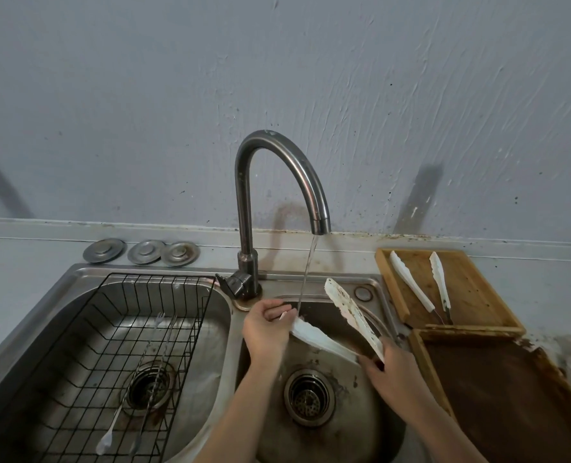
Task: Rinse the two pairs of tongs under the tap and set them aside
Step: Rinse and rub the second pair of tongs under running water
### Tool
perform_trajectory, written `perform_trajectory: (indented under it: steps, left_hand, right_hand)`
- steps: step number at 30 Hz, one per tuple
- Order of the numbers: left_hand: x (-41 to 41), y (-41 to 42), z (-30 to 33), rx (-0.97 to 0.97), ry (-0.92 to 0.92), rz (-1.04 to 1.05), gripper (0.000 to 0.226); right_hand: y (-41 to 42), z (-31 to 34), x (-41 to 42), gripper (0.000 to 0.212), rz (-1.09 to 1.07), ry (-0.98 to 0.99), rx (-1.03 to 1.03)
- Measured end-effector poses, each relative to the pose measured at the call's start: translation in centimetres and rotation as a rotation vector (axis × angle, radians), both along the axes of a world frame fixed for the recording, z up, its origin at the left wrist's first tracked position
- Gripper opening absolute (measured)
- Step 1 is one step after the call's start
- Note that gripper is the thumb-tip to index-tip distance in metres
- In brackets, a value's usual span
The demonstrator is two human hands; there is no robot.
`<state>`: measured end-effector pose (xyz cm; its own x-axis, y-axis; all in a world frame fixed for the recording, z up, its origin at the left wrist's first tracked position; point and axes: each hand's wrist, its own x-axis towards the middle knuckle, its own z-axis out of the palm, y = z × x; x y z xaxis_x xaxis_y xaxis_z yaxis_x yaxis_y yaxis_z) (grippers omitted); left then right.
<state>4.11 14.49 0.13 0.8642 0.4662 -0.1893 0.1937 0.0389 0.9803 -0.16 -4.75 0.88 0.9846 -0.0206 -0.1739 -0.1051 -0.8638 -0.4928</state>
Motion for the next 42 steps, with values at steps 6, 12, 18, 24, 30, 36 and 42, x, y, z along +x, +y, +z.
perform_trajectory:
  steps: [6, 12, 18, 24, 30, 36, 42]
  left_hand:
    - [-0.2, 0.3, 0.2, 0.396, 0.002, -0.212, 0.023]
    - [-1.0, 0.8, 1.1, -0.519, -0.053, -0.262, 0.025]
    - [-1.1, 1.2, 1.1, -0.557, -0.001, -0.127, 0.024]
    - [-1.0, 0.1, 0.2, 0.132, 0.049, -0.223, 0.045]
    - [-0.8, 0.2, 0.4, -0.219, -0.010, -0.126, 0.021]
    - [-1.2, -0.2, 0.4, -0.196, 0.008, -0.218, 0.024]
    - [-1.2, -1.0, 0.8, -0.391, -0.022, -0.045, 0.021]
  right_hand:
    - [-0.6, 0.2, 0.3, 0.015, 0.047, -0.050, -0.081]
    - [0.5, 0.8, 0.8, 0.020, 0.109, -0.184, -0.267]
    - [0.8, 0.7, 1.4, 0.027, 0.222, -0.195, -0.195]
    - [0.6, 1.5, 1.2, 0.021, 0.209, -0.189, -0.109]
    - [0.2, 2.1, 1.1, 0.020, 0.238, -0.184, -0.108]
    - [-0.1, 2.0, 0.8, 0.023, 0.229, -0.141, -0.055]
    - [0.5, 2.4, 0.6, 0.031, 0.217, -0.161, -0.073]
